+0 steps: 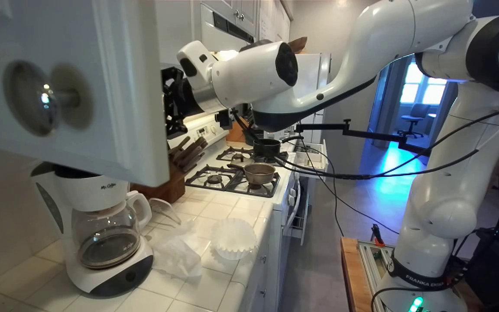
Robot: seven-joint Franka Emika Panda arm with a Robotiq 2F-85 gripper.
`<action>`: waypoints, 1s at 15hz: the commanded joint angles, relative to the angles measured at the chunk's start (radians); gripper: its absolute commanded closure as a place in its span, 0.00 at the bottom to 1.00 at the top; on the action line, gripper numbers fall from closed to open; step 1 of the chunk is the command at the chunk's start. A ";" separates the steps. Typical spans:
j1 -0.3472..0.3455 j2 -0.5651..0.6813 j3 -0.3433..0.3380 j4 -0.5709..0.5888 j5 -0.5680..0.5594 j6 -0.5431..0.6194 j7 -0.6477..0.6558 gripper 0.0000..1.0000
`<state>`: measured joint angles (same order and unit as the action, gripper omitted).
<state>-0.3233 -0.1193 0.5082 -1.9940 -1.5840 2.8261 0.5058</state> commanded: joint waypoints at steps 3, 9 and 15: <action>0.031 0.020 0.051 -0.002 -0.088 0.024 0.042 0.00; 0.029 0.087 0.062 0.028 -0.270 0.008 0.128 0.00; 0.038 0.194 0.067 0.094 -0.435 0.014 0.216 0.00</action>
<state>-0.2916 -0.0006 0.5689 -1.9684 -1.9295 2.8277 0.6703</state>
